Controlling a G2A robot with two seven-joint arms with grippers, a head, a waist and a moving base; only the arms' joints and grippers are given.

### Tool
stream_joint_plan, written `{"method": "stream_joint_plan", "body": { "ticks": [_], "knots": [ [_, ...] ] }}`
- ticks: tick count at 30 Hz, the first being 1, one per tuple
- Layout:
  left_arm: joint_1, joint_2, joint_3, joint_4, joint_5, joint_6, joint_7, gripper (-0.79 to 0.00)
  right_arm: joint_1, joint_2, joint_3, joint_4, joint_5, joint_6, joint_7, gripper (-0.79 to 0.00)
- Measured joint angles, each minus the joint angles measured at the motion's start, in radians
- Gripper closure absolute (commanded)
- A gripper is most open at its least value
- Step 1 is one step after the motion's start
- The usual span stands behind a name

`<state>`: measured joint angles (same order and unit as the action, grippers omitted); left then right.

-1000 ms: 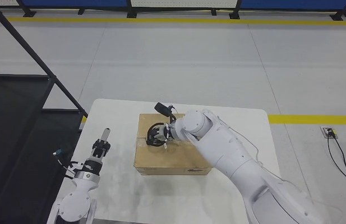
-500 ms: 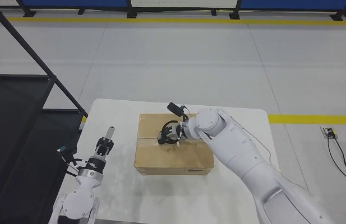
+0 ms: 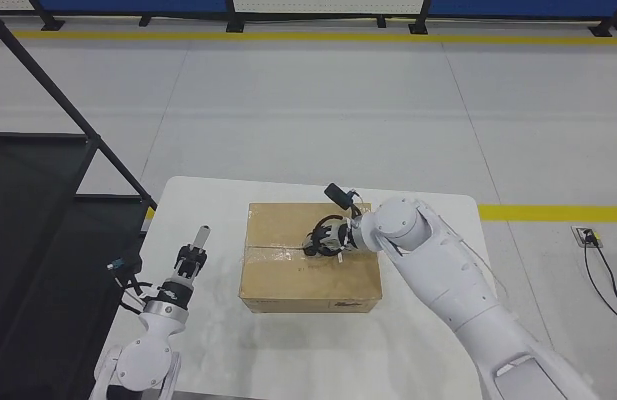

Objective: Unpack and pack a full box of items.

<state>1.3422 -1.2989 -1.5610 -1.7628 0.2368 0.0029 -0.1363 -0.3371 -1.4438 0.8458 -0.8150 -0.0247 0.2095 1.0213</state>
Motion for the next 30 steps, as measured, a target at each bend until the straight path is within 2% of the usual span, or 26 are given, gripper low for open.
{"method": "stream_joint_plan", "body": {
  "ticks": [7,13,30],
  "knots": [
    [-0.005,0.000,0.014,0.002,0.010,0.003,-0.005,-0.785,-0.108,0.064,0.097,-0.182,-0.088,0.098,0.012,0.000],
    [-0.008,0.000,0.020,-0.002,0.016,0.004,-0.008,-0.785,-0.184,0.100,0.160,-0.304,-0.158,0.189,-0.003,0.000],
    [-0.009,0.001,0.025,-0.004,0.018,0.002,-0.014,-0.785,-0.283,0.156,0.297,-0.426,-0.196,0.283,0.005,0.000]
  ]
}}
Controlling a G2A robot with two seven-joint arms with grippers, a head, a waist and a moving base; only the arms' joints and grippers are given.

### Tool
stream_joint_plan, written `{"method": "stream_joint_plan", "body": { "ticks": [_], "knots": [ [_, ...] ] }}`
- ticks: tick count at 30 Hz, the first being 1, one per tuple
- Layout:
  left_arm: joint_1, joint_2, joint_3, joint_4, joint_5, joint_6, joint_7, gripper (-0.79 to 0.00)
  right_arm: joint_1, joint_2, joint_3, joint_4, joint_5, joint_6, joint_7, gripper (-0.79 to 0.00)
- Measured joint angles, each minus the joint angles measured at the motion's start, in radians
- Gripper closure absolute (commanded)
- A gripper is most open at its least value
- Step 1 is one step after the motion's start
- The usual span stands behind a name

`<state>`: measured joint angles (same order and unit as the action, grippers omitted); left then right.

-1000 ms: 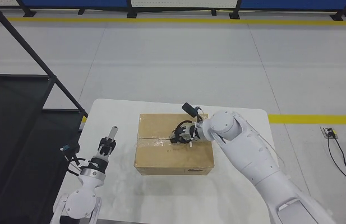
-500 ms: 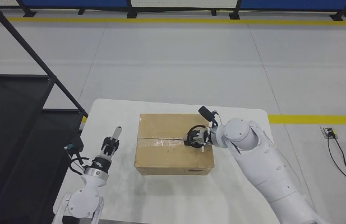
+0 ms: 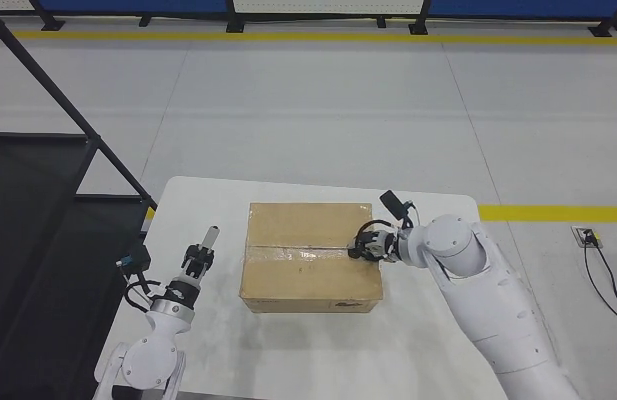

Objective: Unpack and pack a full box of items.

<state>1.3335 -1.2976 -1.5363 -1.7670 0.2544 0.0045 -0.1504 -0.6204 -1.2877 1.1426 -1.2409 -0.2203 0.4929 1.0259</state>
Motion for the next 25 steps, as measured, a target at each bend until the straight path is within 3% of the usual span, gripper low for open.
{"method": "stream_joint_plan", "body": {
  "ticks": [15,24,25],
  "knots": [
    [-0.007,0.003,-0.006,0.001,-0.002,-0.010,-0.018,-0.785,-0.108,0.044,0.127,-0.107,0.021,0.015,-0.009,0.000],
    [-0.029,0.007,-0.021,0.017,-0.009,-0.009,-0.039,-0.785,-0.228,0.077,0.284,-0.202,0.085,-0.016,-0.048,0.000],
    [-0.032,0.007,-0.027,0.018,-0.016,-0.010,-0.039,-0.785,-0.251,0.082,0.314,-0.218,0.101,-0.028,-0.057,-0.132]
  ]
}}
